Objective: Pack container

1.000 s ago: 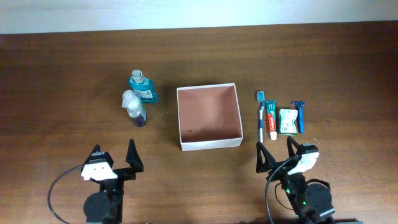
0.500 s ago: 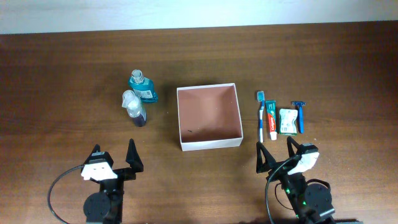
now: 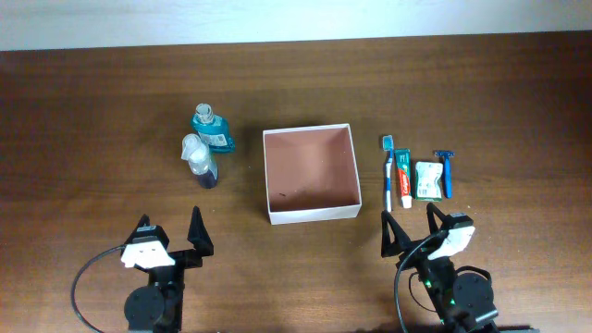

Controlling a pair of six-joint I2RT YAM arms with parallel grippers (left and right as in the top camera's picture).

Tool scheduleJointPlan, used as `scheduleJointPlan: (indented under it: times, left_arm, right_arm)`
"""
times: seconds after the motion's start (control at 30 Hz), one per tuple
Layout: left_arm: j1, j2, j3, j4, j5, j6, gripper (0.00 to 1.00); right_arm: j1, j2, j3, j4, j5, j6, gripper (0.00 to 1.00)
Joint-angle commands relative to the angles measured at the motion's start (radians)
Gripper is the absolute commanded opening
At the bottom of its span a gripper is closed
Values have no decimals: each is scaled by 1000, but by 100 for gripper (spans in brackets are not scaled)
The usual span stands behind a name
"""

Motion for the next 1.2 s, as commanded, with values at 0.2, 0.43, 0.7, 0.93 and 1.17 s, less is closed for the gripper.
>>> scheduleJointPlan:
  times: [0.2,0.43,0.7,0.93,1.17]
  left_arm:
    - [-6,-8,-6,2,16,13,99]
    - [-6,-8,1,18,264,9,99]
    - [-6,-7,154,-69,377,14,99]
    - [-6,127,449,-262,349,108,99]
    - [-6,455,844,-471,349,216,99]
  right_arm:
    - [-6,-8,-9,3,19,-2,98]
    - [-6,-8,-9,3,19,-2,98]
    - [-6,-8,-9,3,19,-2,98]
    - [-6,-8,-9,3,19,-2,98]
    - [-6,-8,-9,3,19,-2,98]
